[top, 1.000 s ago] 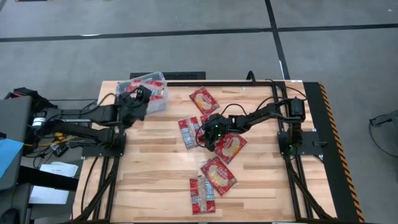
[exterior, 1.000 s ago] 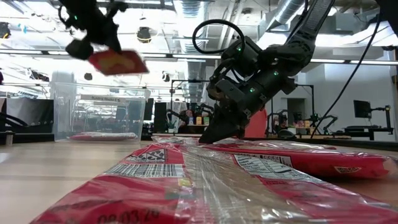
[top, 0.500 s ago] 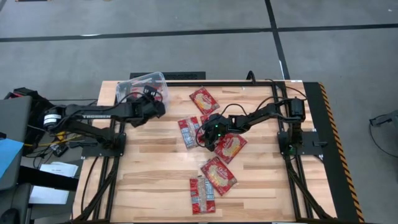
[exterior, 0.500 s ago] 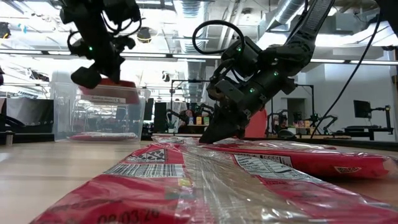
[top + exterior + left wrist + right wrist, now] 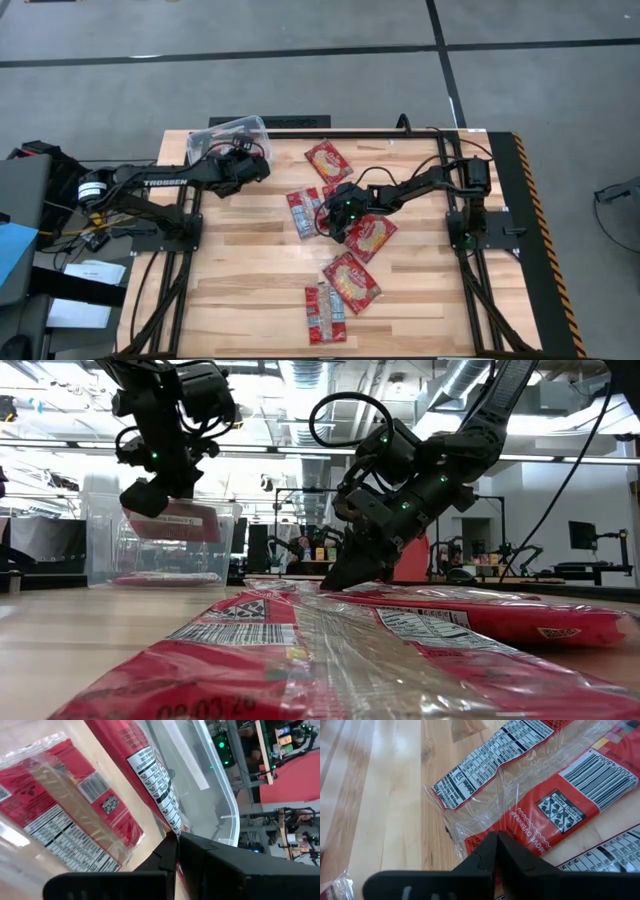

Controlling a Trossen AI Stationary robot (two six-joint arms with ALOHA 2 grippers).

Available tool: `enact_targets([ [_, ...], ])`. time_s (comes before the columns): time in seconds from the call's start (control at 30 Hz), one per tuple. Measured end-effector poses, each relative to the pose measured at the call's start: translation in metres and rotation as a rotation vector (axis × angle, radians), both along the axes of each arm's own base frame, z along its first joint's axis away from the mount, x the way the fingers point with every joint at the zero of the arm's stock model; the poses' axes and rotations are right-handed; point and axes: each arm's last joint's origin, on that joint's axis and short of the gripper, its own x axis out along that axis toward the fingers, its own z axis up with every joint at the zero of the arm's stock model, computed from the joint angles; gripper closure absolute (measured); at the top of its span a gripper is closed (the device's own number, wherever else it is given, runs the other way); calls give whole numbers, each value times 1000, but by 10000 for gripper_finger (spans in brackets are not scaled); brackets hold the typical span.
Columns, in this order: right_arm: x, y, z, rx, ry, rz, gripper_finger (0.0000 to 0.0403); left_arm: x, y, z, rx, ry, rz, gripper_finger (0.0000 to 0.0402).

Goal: Sort popcorn bags into baskets
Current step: Put the red popcorn bag into the transparent bin

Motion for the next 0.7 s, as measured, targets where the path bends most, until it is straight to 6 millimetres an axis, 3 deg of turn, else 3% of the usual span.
enact_targets([
  [0.2,0,-1,0,0,0,-1,375,0,1,0,-1,38,-20,373],
  [0.47,0,-1,0,0,0,-2,368,0,1,2,16,83,-40,280],
  [0.7,0,-1,0,1,4,-2,361,9,-2,13,48,188,-224,247],
])
